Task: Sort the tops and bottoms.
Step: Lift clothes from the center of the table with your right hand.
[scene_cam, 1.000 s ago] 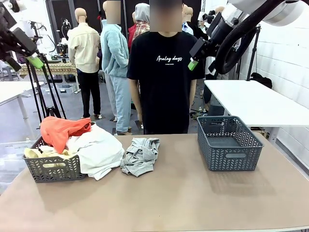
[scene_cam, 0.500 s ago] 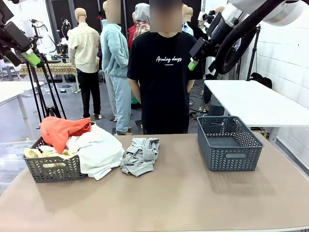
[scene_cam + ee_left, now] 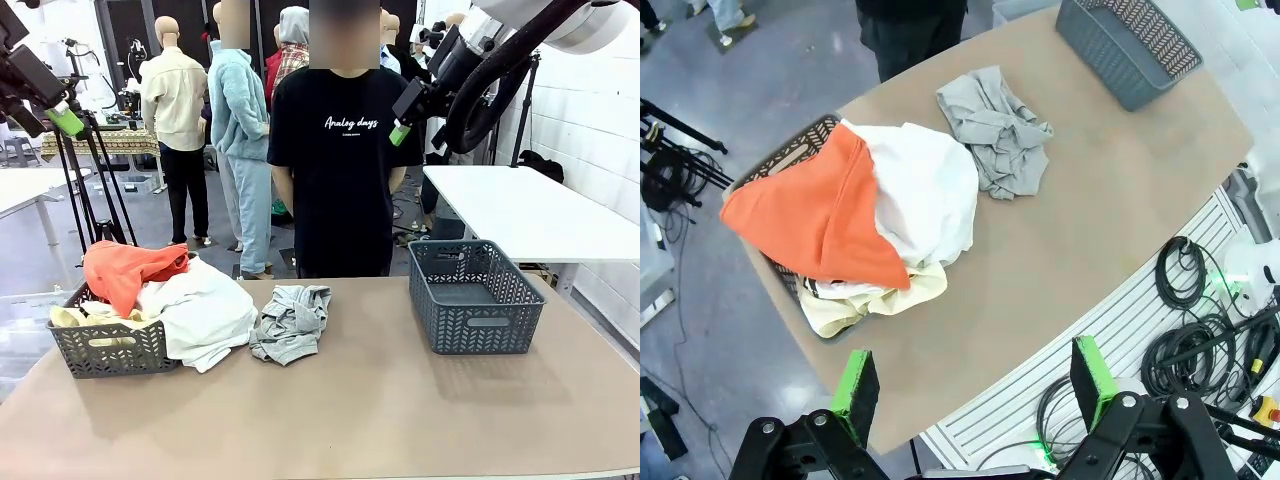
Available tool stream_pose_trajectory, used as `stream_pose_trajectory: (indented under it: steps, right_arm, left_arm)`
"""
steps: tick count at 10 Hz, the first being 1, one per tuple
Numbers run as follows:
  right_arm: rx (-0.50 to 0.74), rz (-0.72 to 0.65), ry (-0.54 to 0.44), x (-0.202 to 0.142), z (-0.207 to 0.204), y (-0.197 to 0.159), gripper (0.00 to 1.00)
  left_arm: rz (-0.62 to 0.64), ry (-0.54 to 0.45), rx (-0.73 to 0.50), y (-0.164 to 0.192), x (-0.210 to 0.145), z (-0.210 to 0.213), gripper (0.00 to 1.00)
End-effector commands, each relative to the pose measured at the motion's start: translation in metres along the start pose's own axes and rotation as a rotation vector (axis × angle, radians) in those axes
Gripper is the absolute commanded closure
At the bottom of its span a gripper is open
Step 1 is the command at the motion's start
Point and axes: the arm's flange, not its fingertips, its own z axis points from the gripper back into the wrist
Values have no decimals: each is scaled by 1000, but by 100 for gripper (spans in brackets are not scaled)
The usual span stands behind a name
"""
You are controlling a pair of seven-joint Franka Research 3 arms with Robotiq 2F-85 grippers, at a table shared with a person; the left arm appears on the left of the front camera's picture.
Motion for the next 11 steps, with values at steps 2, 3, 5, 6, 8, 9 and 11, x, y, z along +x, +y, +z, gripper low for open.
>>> stream_pose_trajectory:
  steps: [2,3,5,6,8,9,11]
  right_arm:
    - [91,-30,38,8,-10,-12,0]
    - [130,-4,57,21,-24,-15,0]
    - [189,85,69,63,-61,-11,0]
    - [214,90,66,89,-87,-12,0]
    - [243,29,98,110,-152,-21,0]
    - [259,-9,203,109,-189,-22,0]
    - [219,56,77,87,-137,-16,0]
  left_arm:
    - [10,-4,3,1,0,1,0]
    - [10,-4,3,1,0,1,0]
    - [10,-4,3,1,0,1,0]
    - [10,-4,3,1,0,1,0]
    - [10,-4,3,1,0,1,0]
    - [10,-4,3,1,0,1,0]
    - [10,-4,3,1,0,1,0]
